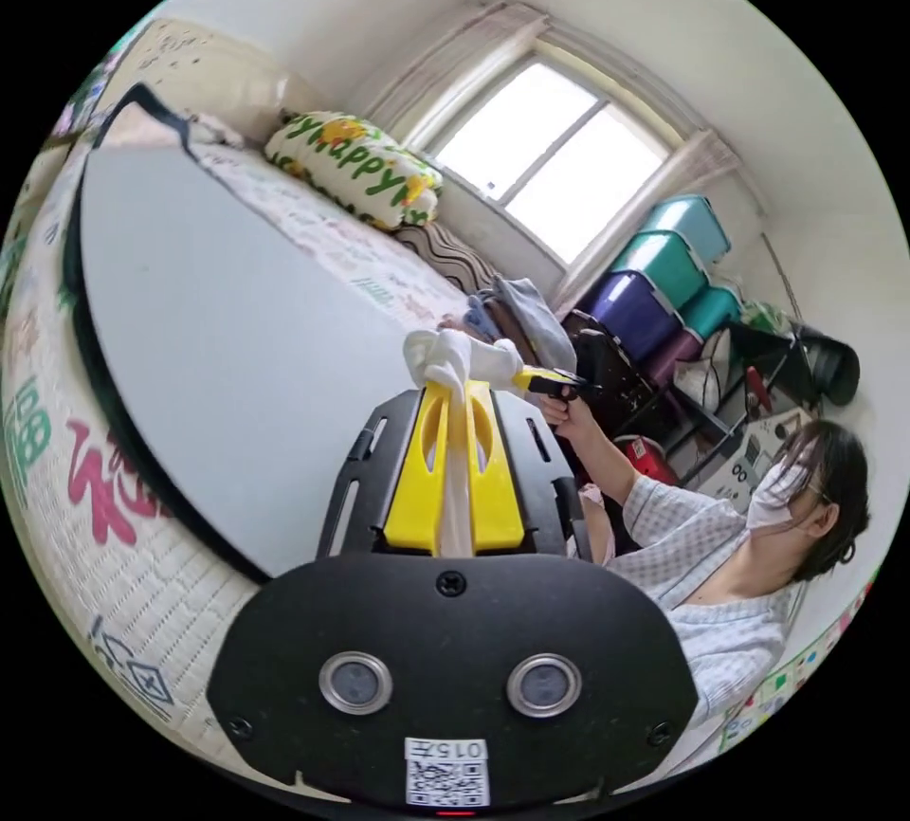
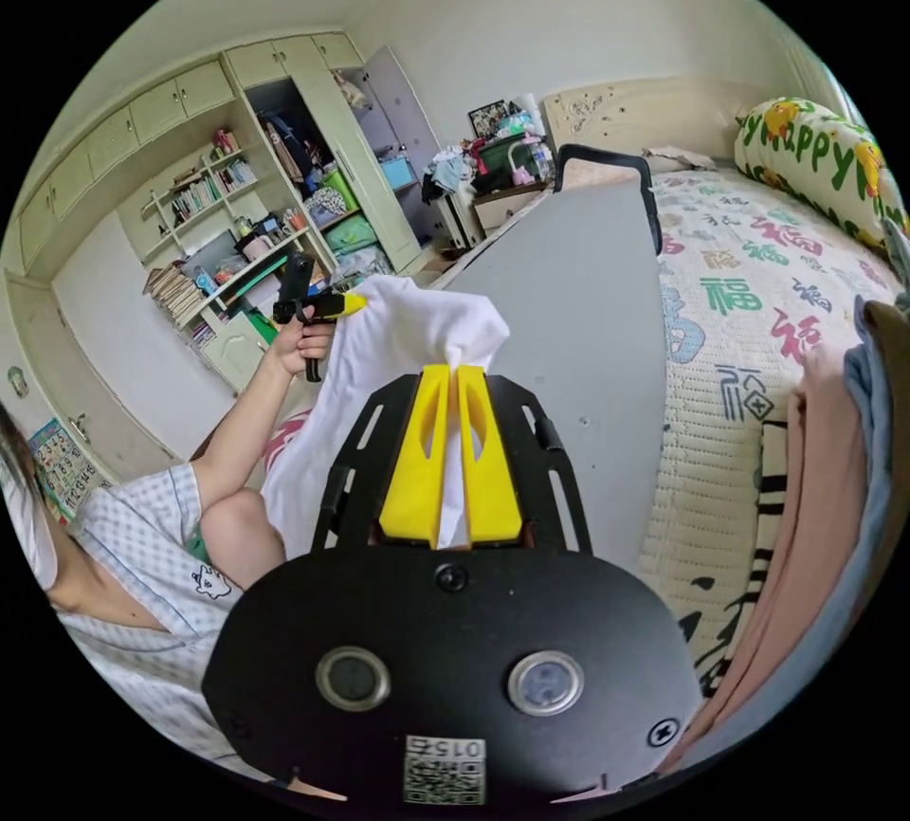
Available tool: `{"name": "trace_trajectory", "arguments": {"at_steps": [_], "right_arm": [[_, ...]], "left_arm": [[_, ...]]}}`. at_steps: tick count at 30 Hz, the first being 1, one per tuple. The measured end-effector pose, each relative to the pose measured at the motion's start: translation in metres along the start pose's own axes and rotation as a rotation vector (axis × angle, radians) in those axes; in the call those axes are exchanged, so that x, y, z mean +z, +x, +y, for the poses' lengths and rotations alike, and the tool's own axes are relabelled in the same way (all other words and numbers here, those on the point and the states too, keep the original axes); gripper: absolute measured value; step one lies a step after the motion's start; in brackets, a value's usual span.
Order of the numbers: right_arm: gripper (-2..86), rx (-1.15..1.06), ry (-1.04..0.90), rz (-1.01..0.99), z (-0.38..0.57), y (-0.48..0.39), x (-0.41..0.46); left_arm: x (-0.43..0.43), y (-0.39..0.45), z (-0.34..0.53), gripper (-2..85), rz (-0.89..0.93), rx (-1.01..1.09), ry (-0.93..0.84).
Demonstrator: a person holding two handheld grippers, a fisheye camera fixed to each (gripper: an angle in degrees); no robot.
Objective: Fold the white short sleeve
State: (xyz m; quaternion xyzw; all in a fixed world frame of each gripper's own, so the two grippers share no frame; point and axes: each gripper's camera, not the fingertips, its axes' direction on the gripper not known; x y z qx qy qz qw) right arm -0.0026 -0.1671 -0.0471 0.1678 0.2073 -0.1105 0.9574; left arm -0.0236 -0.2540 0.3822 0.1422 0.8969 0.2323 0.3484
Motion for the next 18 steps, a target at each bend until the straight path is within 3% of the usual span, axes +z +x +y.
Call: {"name": "trace_trajectory", "arguments": {"at_steps": [7, 18], "right_arm": [[-0.5, -0.029, 0.194, 0.013, 0.018, -0.057, -0.124], [-0.5, -0.146, 0.408, 0.226, 0.051, -0.148, -0.275]], "left_arm": [[0.012, 0.089, -0.034, 0.3, 0.093, 0.214, 0.012], [0.065, 0.226, -0.055, 0.2, 0.151, 0.438, -0.01]]}}
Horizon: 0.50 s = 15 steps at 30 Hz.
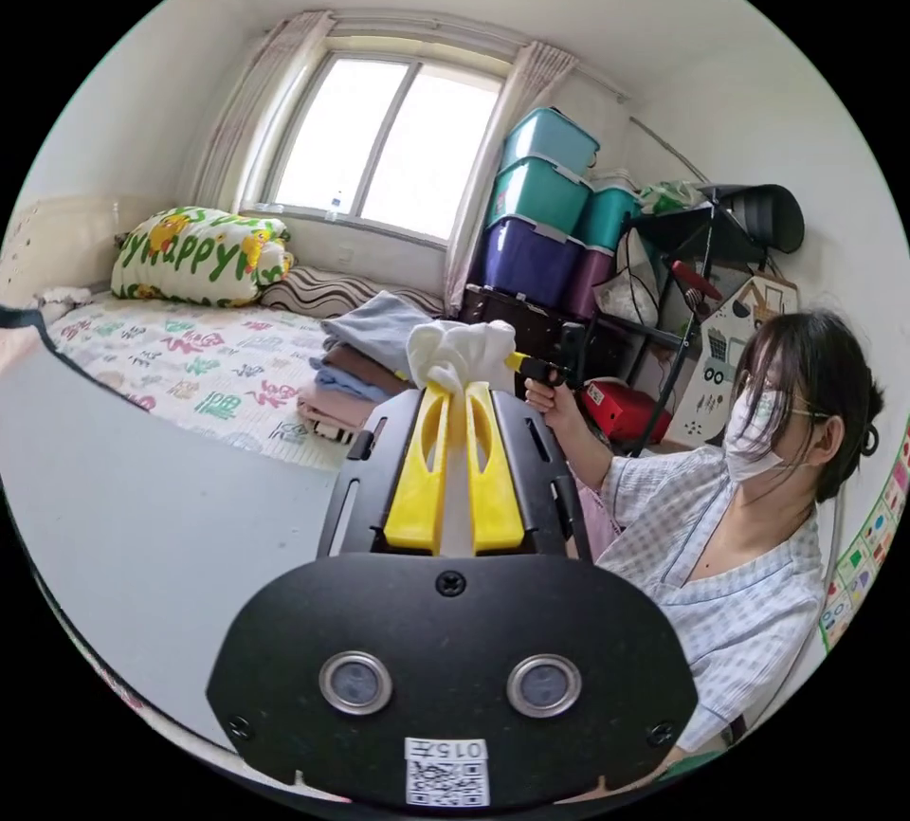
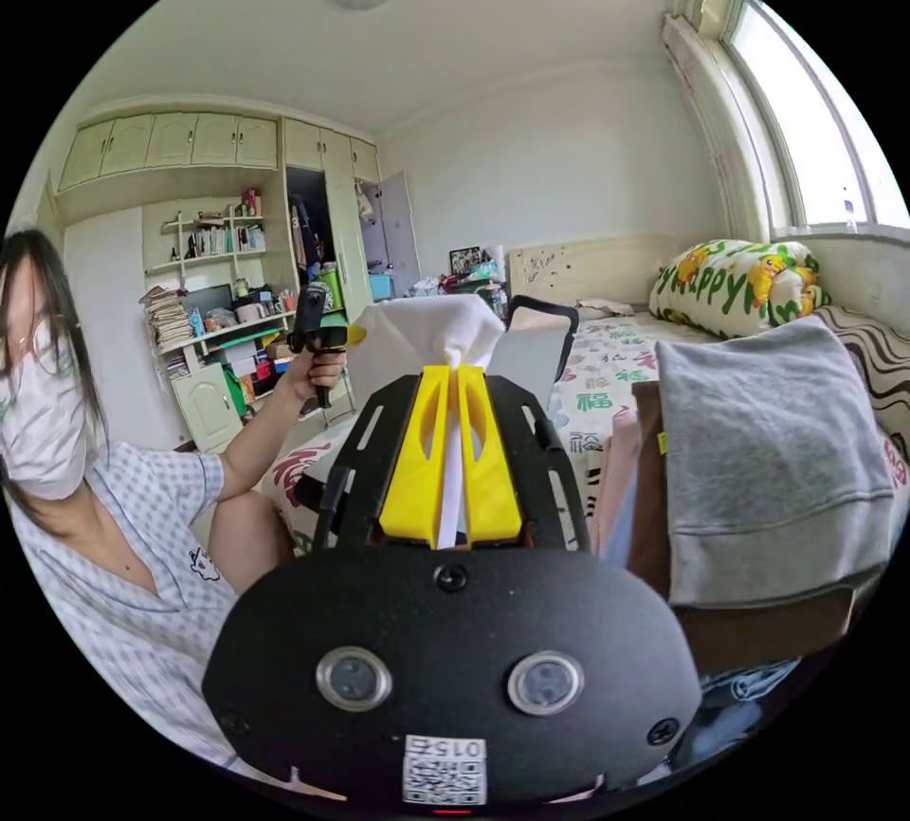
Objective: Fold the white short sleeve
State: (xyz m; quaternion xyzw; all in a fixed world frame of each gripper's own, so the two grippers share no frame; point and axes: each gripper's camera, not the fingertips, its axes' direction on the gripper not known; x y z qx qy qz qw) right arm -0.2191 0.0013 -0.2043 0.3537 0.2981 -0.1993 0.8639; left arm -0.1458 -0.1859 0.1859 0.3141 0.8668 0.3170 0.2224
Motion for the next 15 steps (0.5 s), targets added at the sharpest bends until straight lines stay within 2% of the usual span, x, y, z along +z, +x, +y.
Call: {"name": "trace_trajectory", "arguments": {"at_steps": [6, 11, 15], "right_arm": [[-0.5, -0.085, 0.132, 0.22, -0.02, -0.02, -0.125], [-0.6, -0.103, 0.237, 0.495, -0.037, -0.019, -0.228], [-0.7, -0.071, 0.302, 0.581, -0.046, -0.001, -0.283]], "left_arm": [[0.091, 0.059, -0.052, 0.2, 0.116, 0.104, 0.032], [0.211, 0.093, -0.113, 0.4, 0.239, 0.145, 0.041], [0.288, 0.1, -0.145, 0.5, 0.325, 0.133, 0.038]]}}
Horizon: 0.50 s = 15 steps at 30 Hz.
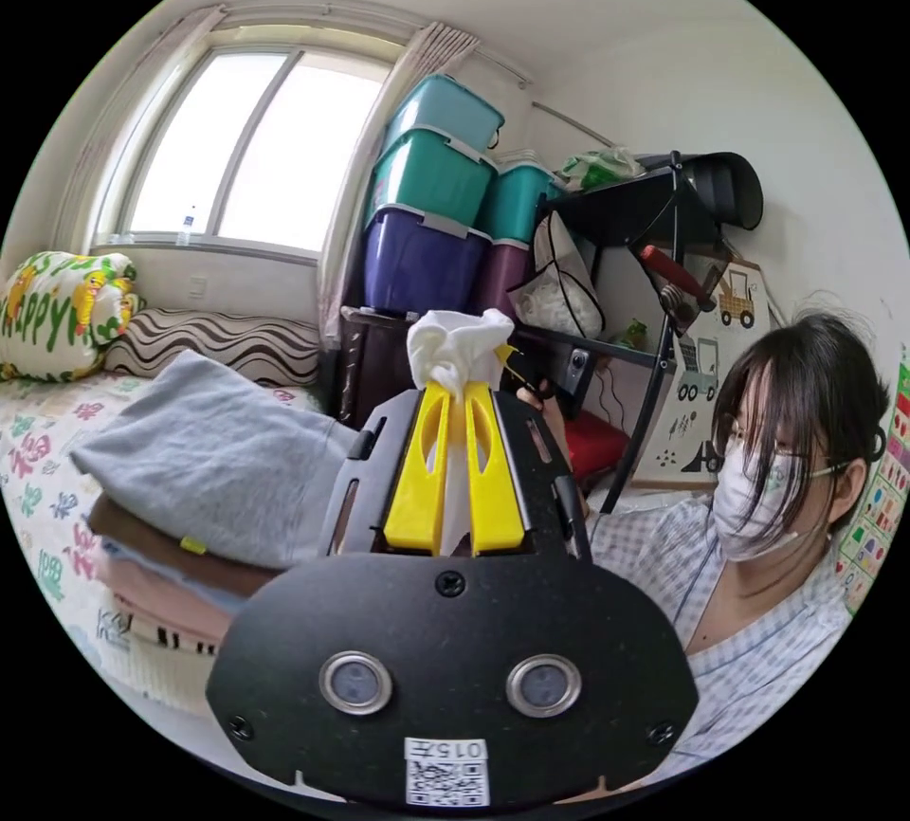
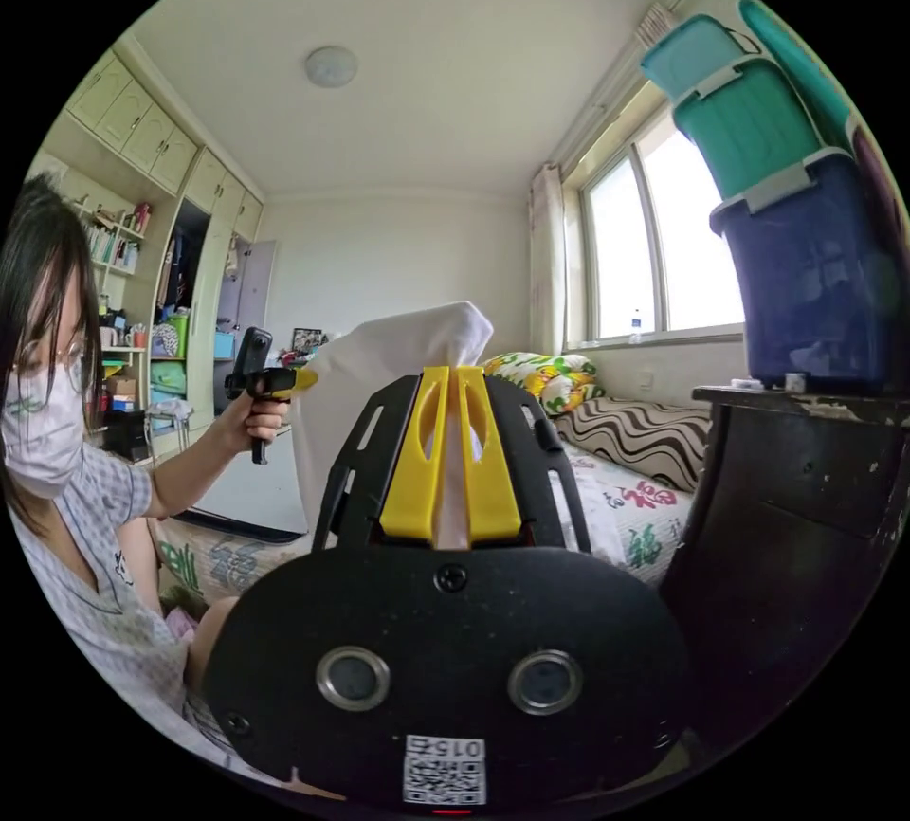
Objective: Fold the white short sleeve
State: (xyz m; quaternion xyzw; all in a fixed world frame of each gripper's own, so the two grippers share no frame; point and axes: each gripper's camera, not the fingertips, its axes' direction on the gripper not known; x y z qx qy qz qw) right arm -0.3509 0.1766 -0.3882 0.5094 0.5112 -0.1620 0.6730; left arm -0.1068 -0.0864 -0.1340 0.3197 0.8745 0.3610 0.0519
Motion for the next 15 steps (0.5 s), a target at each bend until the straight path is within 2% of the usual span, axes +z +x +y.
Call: {"name": "trace_trajectory", "arguments": {"at_steps": [4, 7, 12, 15], "right_arm": [[-0.7, 0.017, 0.022, 0.028, -0.02, 0.041, -0.007], [-0.7, -0.012, -0.004, 0.026, -0.044, 0.06, 0.022], [-0.5, 0.002, -0.073, -0.099, -0.104, 0.086, 0.141], [0.0, 0.006, -0.185, -0.119, -0.135, 0.094, 0.25]], "left_arm": [[0.05, -0.025, -0.018, 0.4, 0.052, -0.028, 0.0], [0.051, -0.039, -0.029, 0.4, 0.015, -0.032, 0.037], [-0.001, -0.082, -0.048, 0.3, -0.117, -0.117, 0.182], [-0.043, -0.133, -0.048, 0.4, -0.315, -0.209, 0.284]]}}
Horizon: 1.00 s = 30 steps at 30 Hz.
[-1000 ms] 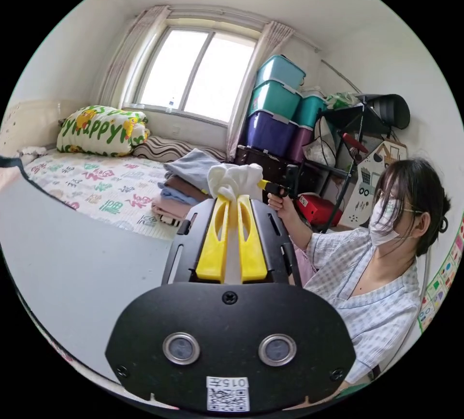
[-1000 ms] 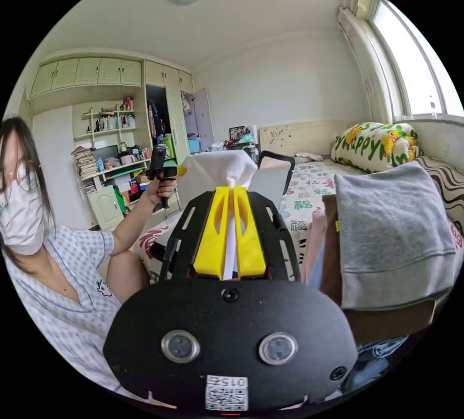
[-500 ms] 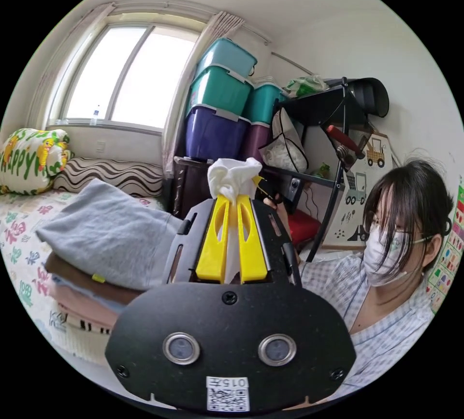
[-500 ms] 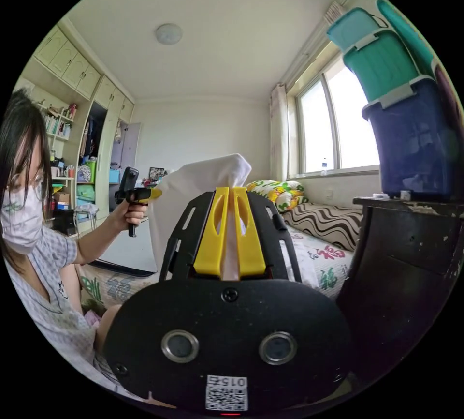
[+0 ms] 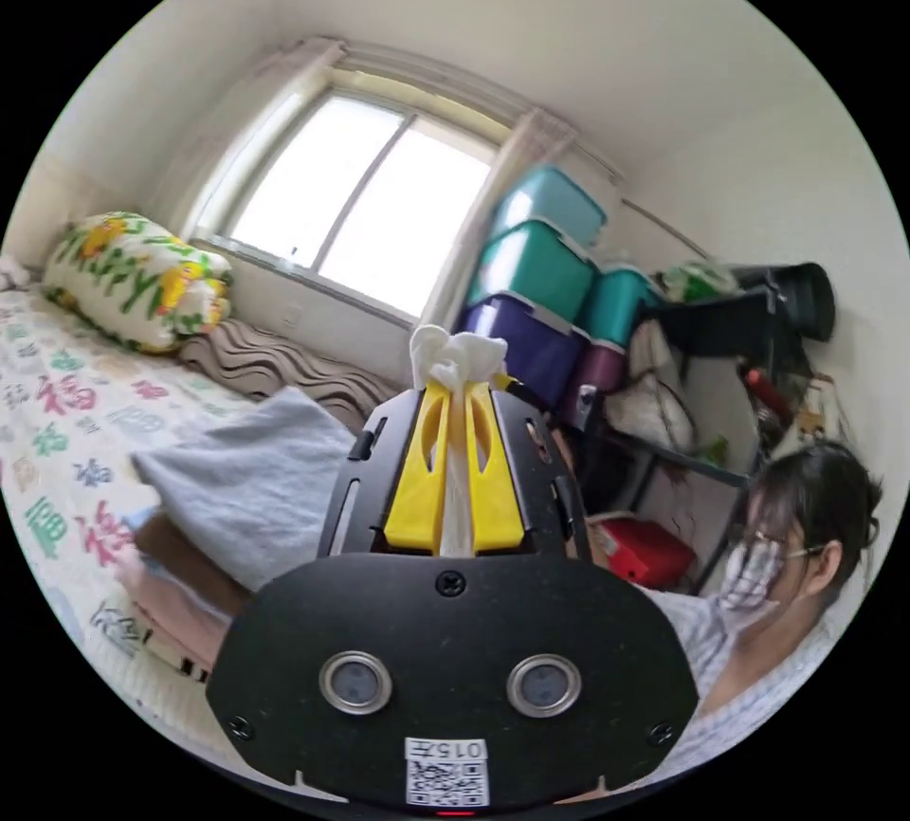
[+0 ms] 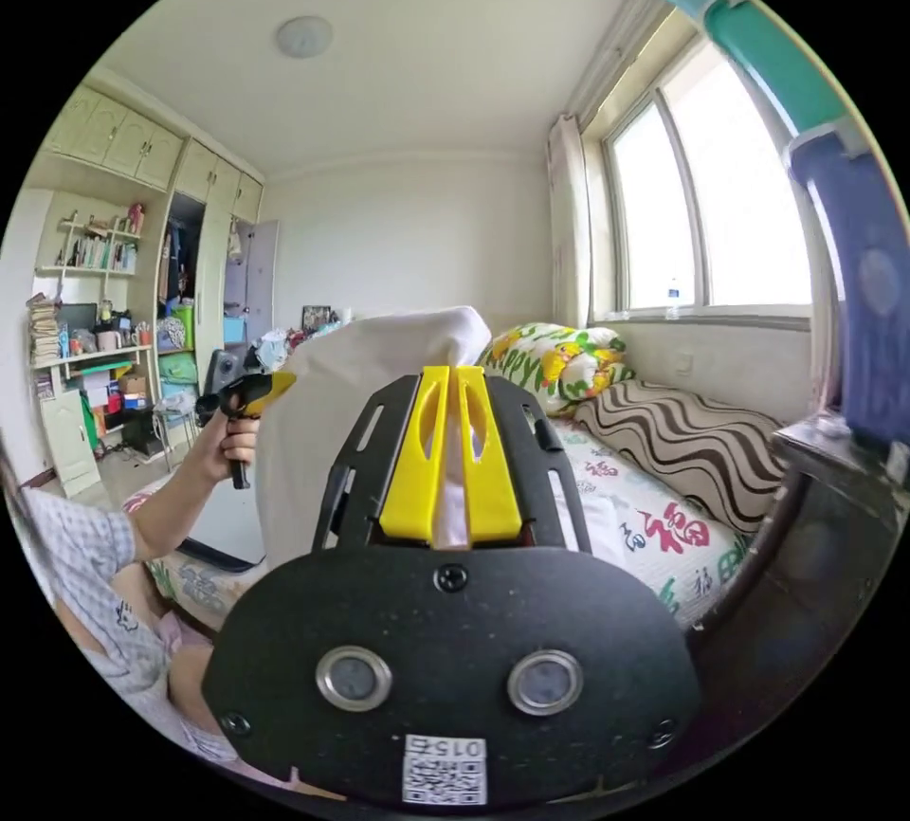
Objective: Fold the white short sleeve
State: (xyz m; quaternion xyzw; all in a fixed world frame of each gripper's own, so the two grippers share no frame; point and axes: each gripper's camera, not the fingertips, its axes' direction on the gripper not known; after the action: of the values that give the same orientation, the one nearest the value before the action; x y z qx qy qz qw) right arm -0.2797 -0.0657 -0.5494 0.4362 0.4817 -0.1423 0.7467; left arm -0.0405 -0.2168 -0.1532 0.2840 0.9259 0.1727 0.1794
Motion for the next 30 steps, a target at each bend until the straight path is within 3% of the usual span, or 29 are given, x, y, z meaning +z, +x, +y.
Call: {"name": "trace_trajectory", "arguments": {"at_steps": [3, 5, 8, 12, 14, 16, 19, 22, 27, 30], "right_arm": [[1.4, 0.052, -0.25, -0.023, -0.009, 0.032, 0.122], [1.2, 0.156, -0.459, 0.076, 0.023, 0.067, 0.187], [0.5, 0.19, -0.401, 0.111, 0.057, 0.1, 0.168], [0.6, 0.164, -0.28, 0.236, 0.108, 0.148, 0.096], [1.7, 0.24, -0.387, 0.397, 0.16, 0.193, 0.079], [4.9, 0.367, -0.486, 0.417, 0.202, 0.229, 0.075], [11.3, 0.59, -0.42, 0.316, 0.262, 0.267, 0.056], [10.5, 0.703, -0.3, 0.167, 0.293, 0.281, 0.04], [1.4, 0.667, -0.157, -0.234, 0.298, 0.28, 0.005], [-0.2, 0.646, 0.052, -0.408, 0.297, 0.268, -0.048]], "left_arm": [[0.02, -0.076, 0.012, 1.2, -0.36, -0.114, -0.106], [0.045, -0.13, 0.04, 2.8, -0.516, -0.183, -0.325], [0.033, -0.129, 0.05, 4.7, -0.376, -0.134, -0.243], [0.018, -0.079, 0.053, 4.6, -0.369, 0.021, -0.265], [0.006, -0.027, 0.068, 3.6, -0.363, 0.113, -0.207], [0.018, 0.019, 0.086, 2.1, -0.222, 0.22, -0.245], [0.089, 0.096, 0.131, 3.3, -0.055, 0.402, -0.446], [0.172, 0.141, 0.178, 8.4, -0.009, 0.529, -0.622], [0.249, 0.138, 0.203, 9.0, 0.079, 0.442, -0.648], [0.263, 0.131, 0.207, 9.5, 0.076, 0.398, -0.655]]}}
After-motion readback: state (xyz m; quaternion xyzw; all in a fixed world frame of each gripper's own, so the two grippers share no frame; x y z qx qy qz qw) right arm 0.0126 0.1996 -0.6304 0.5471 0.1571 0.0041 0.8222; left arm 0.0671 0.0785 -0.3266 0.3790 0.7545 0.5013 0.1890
